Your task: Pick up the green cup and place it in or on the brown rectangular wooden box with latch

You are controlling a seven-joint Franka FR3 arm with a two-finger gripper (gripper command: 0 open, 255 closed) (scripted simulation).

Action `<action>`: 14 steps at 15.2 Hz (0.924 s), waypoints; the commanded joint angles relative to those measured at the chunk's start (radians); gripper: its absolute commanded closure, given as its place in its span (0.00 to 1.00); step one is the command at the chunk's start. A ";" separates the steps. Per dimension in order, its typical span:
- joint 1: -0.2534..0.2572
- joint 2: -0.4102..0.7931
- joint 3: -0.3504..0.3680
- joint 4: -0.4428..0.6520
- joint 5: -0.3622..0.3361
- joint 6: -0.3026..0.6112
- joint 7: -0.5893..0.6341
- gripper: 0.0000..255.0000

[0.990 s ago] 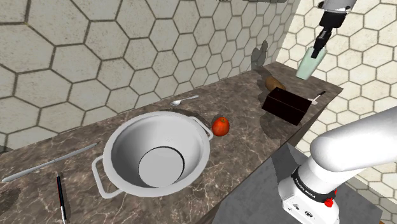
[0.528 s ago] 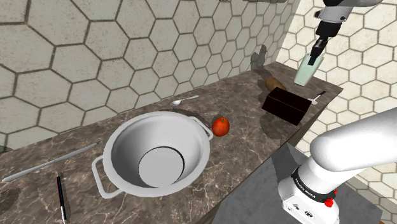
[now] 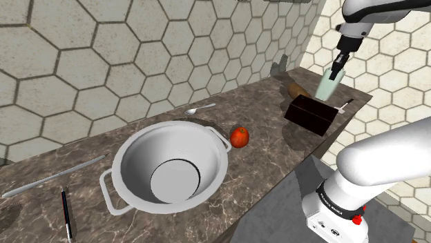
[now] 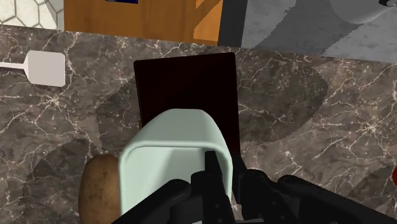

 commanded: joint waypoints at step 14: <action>-0.005 0.012 -0.017 -0.105 -0.010 0.118 0.007 1.00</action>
